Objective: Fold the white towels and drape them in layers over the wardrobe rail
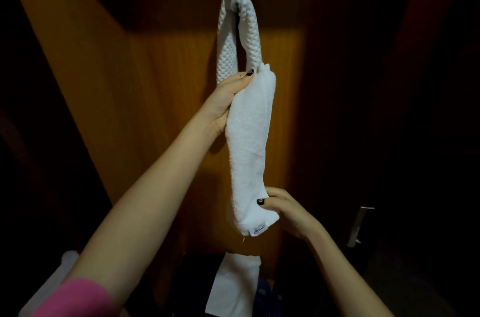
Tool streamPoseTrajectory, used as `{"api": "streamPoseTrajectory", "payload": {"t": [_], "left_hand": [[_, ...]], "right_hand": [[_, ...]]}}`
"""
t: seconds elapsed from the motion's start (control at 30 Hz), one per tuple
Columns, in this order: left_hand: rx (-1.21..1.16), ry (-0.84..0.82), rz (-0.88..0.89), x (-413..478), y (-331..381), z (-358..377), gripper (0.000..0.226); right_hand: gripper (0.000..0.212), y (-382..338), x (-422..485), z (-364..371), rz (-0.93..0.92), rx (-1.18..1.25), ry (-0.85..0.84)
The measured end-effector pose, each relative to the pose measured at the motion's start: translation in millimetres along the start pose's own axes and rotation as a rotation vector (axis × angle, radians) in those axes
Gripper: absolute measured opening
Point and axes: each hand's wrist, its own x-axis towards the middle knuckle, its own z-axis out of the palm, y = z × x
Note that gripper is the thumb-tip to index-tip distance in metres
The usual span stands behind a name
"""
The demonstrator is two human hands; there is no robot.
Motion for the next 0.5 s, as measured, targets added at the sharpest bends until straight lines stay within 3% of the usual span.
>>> {"api": "streamPoseTrajectory", "payload": {"t": [0.27,0.43,0.5], "left_hand": [[0.066,0.157,0.097,-17,14,-24,0.012],[0.119,0.29,0.115,-16,21,-39,0.04],[0.105,0.343,0.134,-18,23,-51,0.034]], "right_hand": [[0.039,0,3,15,0.023,0.095,-0.076],[0.02,-13,1,15,0.029,0.022,-0.132],[0.019,-14,-3,6,0.023,-0.027,-0.074]]}}
